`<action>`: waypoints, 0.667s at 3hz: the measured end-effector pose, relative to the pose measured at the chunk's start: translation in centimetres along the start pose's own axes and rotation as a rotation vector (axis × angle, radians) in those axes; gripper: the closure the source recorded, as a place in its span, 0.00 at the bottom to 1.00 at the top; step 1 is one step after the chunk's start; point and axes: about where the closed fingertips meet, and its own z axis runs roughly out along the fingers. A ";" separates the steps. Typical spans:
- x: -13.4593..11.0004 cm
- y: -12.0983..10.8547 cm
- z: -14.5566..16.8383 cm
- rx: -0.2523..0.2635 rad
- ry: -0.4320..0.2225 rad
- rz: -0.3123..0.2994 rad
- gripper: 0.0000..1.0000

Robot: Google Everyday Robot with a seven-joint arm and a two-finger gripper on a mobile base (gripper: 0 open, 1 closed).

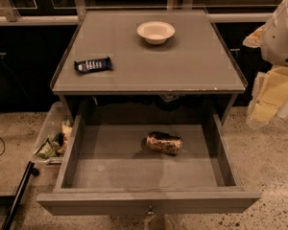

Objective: Pick orange can from top drawer and place on counter

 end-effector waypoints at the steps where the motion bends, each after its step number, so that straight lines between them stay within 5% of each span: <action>1: 0.0 0.0 0.0 0.002 -0.002 0.001 0.00; 2: 0.0 1.8 3.7 -0.058 -0.038 0.018 0.00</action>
Offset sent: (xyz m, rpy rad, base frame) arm -0.0206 0.0303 -0.1350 0.1749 0.1839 0.0166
